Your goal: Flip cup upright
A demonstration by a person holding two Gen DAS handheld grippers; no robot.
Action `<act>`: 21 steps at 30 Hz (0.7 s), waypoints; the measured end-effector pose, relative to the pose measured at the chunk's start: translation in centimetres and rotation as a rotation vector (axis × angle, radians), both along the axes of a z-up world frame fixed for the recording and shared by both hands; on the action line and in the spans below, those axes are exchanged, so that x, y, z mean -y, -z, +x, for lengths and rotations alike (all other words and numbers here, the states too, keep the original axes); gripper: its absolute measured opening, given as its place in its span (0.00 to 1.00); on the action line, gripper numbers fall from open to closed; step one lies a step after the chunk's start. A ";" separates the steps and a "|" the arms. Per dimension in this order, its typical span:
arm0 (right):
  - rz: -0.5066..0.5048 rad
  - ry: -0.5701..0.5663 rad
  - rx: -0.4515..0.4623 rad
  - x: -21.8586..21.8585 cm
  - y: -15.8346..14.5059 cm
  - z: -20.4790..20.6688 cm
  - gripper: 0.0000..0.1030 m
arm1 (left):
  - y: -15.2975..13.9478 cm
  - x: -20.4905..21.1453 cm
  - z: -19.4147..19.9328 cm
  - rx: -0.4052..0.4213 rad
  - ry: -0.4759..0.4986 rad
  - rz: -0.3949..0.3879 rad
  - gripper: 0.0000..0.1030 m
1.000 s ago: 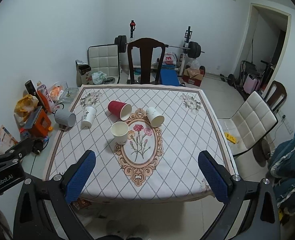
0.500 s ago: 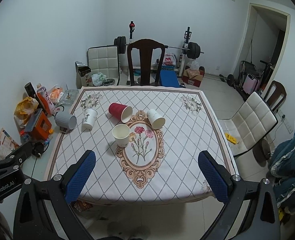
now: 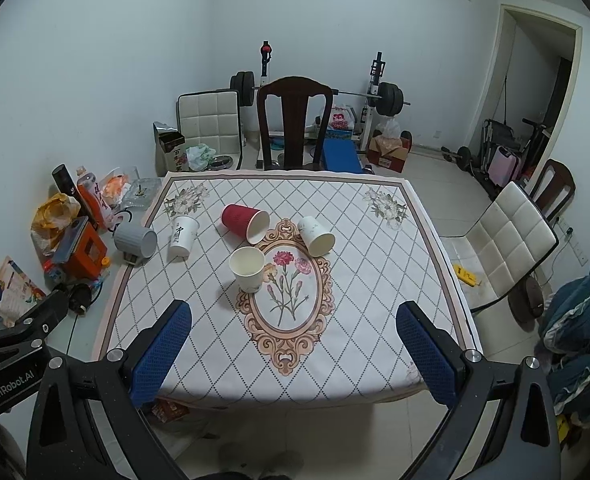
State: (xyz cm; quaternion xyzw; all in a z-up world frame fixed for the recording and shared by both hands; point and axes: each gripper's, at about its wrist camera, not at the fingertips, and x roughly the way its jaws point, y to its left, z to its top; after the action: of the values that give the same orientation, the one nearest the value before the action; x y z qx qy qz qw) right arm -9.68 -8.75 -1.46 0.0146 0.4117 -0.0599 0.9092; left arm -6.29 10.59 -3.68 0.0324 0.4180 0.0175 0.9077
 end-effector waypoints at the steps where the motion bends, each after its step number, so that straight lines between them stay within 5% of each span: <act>1: 0.001 -0.001 0.000 -0.1 0.0 0.0 1.00 | 0.0 0.0 0.0 -0.001 0.001 0.000 1.00; 21: 0.015 -0.002 -0.008 -0.2 0.3 -0.4 1.00 | 0.2 -0.2 -0.7 0.003 -0.017 0.007 1.00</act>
State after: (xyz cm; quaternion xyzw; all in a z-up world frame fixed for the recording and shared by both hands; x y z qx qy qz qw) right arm -10.08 -8.55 -1.71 0.0205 0.4157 -0.0559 0.9076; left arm -6.99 10.76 -3.87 0.0321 0.4167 0.0266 0.9081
